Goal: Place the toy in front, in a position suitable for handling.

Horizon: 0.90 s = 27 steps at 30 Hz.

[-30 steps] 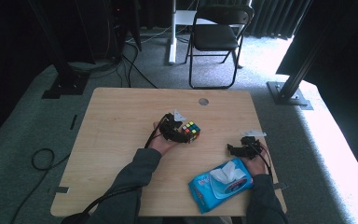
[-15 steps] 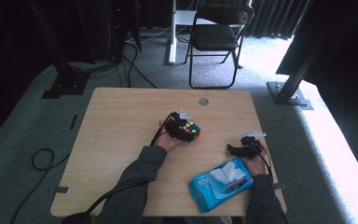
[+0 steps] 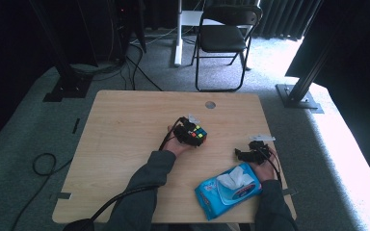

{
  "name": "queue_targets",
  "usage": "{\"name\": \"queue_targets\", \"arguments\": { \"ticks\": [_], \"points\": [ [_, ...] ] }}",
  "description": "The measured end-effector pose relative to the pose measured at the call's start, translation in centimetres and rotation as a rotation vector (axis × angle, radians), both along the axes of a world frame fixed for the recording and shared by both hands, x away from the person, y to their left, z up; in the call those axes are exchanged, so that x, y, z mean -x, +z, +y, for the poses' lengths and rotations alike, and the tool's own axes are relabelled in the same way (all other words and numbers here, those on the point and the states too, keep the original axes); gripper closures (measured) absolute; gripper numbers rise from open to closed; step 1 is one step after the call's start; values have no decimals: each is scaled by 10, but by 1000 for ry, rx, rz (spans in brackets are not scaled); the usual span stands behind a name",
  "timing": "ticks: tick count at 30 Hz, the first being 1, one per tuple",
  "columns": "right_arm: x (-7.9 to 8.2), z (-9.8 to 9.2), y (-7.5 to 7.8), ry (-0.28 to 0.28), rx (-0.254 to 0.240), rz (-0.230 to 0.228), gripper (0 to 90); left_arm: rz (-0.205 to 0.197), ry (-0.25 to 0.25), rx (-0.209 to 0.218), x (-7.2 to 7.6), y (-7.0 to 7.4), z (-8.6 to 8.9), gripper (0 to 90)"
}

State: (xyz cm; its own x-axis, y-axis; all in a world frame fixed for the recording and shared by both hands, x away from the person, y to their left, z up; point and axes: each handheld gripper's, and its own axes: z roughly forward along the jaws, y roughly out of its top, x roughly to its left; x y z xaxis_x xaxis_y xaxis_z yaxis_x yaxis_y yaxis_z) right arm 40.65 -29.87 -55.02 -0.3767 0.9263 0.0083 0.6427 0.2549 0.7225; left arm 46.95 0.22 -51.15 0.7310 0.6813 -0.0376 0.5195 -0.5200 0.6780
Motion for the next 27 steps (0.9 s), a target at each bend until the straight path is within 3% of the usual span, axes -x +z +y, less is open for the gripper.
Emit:
{"name": "queue_targets", "arguments": {
  "ticks": [6,15,27],
  "points": [
    [0,0,0,0,0,0,129,-1,-4,-12,0,1,-1,332],
    [0,0,0,0,0,0,129,14,10,18,-1,1,2,340],
    [0,0,0,0,0,0,129,-17,-12,8,3,11,7,341]
  ]
}}
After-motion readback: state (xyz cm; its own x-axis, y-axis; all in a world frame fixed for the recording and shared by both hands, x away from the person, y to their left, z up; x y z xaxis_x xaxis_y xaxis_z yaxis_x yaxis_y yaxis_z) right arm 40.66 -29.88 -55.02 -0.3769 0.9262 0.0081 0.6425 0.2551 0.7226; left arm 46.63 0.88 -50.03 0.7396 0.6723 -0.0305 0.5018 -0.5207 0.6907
